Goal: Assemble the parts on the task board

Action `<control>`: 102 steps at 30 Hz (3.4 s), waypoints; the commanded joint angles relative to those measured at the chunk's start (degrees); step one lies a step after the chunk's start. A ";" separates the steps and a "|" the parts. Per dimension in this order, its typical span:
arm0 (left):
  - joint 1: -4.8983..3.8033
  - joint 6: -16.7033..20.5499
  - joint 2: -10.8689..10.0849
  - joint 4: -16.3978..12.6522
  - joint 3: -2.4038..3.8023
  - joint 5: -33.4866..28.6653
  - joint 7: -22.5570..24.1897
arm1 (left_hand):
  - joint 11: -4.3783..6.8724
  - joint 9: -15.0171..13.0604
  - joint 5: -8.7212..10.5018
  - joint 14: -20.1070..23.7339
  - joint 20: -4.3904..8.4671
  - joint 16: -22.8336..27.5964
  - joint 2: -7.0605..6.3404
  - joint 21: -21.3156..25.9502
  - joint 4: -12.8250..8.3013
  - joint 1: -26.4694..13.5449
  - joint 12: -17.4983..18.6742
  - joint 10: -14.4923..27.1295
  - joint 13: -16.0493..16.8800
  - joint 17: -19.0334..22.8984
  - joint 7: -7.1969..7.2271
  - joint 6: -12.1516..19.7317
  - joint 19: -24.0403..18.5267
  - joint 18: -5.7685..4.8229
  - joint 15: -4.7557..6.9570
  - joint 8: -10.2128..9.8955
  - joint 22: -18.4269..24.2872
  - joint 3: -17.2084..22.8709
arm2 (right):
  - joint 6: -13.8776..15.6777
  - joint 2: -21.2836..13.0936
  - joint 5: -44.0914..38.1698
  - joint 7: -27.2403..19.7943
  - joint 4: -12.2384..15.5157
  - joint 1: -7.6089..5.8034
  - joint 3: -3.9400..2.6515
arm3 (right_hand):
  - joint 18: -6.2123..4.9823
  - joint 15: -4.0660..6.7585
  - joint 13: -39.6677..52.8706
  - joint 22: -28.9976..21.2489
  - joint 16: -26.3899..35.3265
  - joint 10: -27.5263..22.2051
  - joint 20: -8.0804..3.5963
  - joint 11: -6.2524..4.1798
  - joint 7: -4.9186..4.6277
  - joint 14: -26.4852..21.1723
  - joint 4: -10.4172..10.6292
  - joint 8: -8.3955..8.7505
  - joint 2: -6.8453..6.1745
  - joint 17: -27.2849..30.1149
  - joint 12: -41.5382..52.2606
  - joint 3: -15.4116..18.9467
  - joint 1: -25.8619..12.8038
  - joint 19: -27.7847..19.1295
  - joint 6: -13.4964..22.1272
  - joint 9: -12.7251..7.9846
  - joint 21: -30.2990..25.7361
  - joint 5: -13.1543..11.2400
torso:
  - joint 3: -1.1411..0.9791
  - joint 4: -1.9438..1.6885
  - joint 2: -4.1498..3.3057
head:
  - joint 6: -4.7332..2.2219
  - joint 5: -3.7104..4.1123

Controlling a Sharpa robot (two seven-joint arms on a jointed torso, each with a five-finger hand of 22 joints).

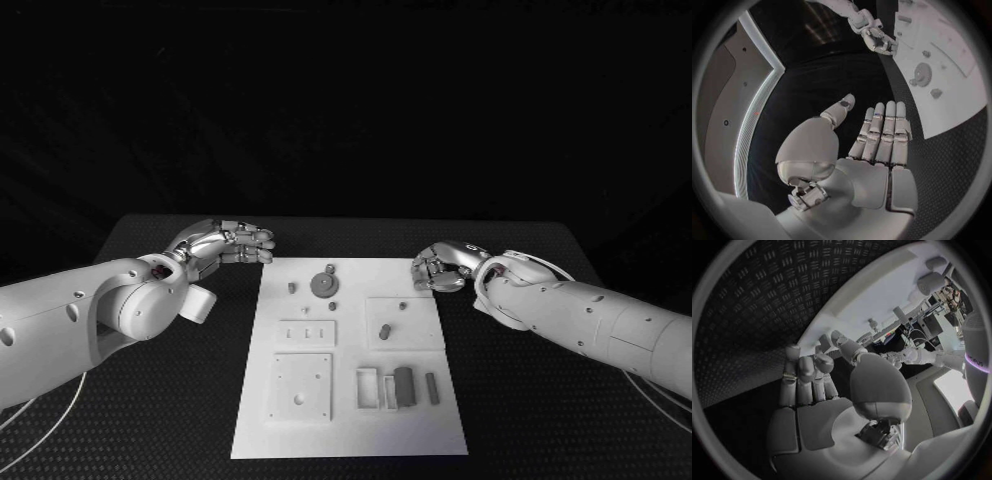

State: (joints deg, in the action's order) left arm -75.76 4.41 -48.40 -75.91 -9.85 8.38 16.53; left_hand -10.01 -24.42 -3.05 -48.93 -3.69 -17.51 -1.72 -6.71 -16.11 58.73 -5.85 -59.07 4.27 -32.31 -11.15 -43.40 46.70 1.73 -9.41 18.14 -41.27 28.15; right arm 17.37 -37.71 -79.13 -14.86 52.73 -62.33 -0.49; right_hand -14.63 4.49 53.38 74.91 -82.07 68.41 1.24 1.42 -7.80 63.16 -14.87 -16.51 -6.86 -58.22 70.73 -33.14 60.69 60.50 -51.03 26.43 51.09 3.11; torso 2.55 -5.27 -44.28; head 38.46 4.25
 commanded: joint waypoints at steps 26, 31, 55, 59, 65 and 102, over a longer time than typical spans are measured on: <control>-0.03 -1.08 0.03 -0.14 0.06 -0.24 0.33 | -0.36 0.09 -0.07 0.22 -0.20 0.27 0.18 0.40 -0.18 -0.44 0.34 0.15 -0.08 -0.10 -1.30 0.31 -0.22 0.64 -0.25 -0.10 -0.10 -0.11 | 0.88 0.18 -1.14 0.55 0.03 0.41 0.00 | -0.37 0.62 -0.13 1.10 -0.47 0.45 -0.25 -0.80 0.84 0.21 -1.66 -1.51 4.12 0.29 0.48 -0.21 1.86 -0.20 -3.47 0.84 0.45 -0.09 | -0.02 0.05 0.00 | 0.20 0.20; -0.03 -1.06 0.00 -0.10 0.06 -0.23 0.30 | -0.36 0.09 -0.07 0.22 -0.20 0.27 0.19 0.40 -0.18 -0.43 0.34 0.15 -0.08 -0.10 -1.30 0.31 -0.22 0.65 -0.25 -0.10 -0.10 -0.11 | 0.79 0.23 -1.13 0.57 -0.02 0.49 0.00 | -0.37 0.74 -0.11 1.12 -0.59 0.69 -0.28 -0.95 0.99 0.34 -1.67 -1.68 4.43 0.30 0.60 -0.08 1.90 -0.12 -3.84 1.00 0.60 -0.09 | -0.02 0.00 0.02 | 0.27 0.20; -0.36 1.40 0.02 -1.85 0.40 -5.61 -4.98 | 2.31 -0.20 0.04 -6.00 2.06 -3.23 1.77 -2.23 0.62 -2.50 -2.74 -5.68 2.15 -3.17 -0.34 -2.01 5.43 1.38 2.57 1.01 -1.67 -0.81 | 5.21 -2.28 0.21 4.90 6.02 -1.95 -0.03 | -0.37 1.49 -0.08 1.10 -1.12 1.48 -0.67 -1.81 1.84 1.33 -1.83 -2.56 6.04 0.10 0.83 0.07 2.30 0.41 -5.66 2.06 1.23 -0.08 | 0.01 0.58 -0.06 | -1.01 0.09; -1.07 1.25 0.50 -2.42 2.04 -1.25 -8.12 | 2.38 -0.12 0.14 -6.01 2.45 -3.20 1.01 -2.07 0.78 -5.98 -2.66 -5.66 2.55 -3.83 -0.25 -2.11 5.54 1.13 2.74 0.96 -1.72 -3.70 | 4.84 -2.76 0.35 6.39 9.12 -3.05 -0.09 | -0.37 1.55 -0.08 1.10 -1.17 1.55 -0.71 -1.84 1.86 1.49 -1.77 -2.59 5.89 0.03 0.85 0.26 2.21 0.49 -5.72 2.15 1.31 -0.09 | 0.15 0.98 0.19 | -1.08 -0.19; -2.55 2.03 2.26 -0.56 2.02 1.92 -12.64 | 4.12 -0.58 0.09 -9.47 3.80 -4.98 1.42 -3.40 0.03 -5.42 -4.20 -9.28 4.10 -5.79 1.35 -5.83 8.77 1.44 4.44 2.58 -2.44 -3.52 | 1.15 -3.51 -0.26 10.17 14.47 -3.57 -1.96 | -0.37 1.61 -0.08 1.08 -1.18 1.62 -0.73 -1.90 1.92 1.56 -1.69 -2.64 5.86 0.09 0.85 0.42 2.01 0.56 -5.86 2.26 1.37 -0.09 | -0.06 1.10 1.25 | -1.12 -1.10; -4.33 4.09 8.11 -8.05 -0.18 16.77 -32.50 | 5.36 0.31 0.20 -11.55 5.71 -4.97 -2.01 -3.49 3.07 -11.36 -3.59 -12.17 6.68 -9.94 2.46 -8.97 10.79 0.74 5.81 2.31 -3.37 -5.50 | -3.90 1.76 -5.69 23.75 30.14 -4.71 -1.38 | -0.37 1.93 -0.14 0.87 -0.95 1.68 -0.84 -2.19 2.19 1.67 -1.42 -2.58 5.06 0.73 0.62 0.78 0.66 0.94 -6.19 2.61 1.39 -0.08 | 0.06 2.17 3.31 | 0.17 -4.08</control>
State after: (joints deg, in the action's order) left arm -79.97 8.95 -40.50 -83.77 -10.05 25.02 -14.39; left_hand -4.60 -24.16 -3.05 -60.30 1.73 -22.85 -3.92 -10.48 -13.09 47.78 -9.70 -70.85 10.91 -42.19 -8.78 -51.90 57.45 2.03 -3.78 20.58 -44.60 22.90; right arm 14.61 -36.01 -82.76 8.43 82.64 -67.05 -1.89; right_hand -14.22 6.14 53.29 74.90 -82.97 70.27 0.62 -0.39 -5.87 64.79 -16.29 -19.17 -1.81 -57.52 71.39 -32.64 61.82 61.12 -55.22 27.97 52.16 3.04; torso 2.59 -3.10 -40.97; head 38.51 0.13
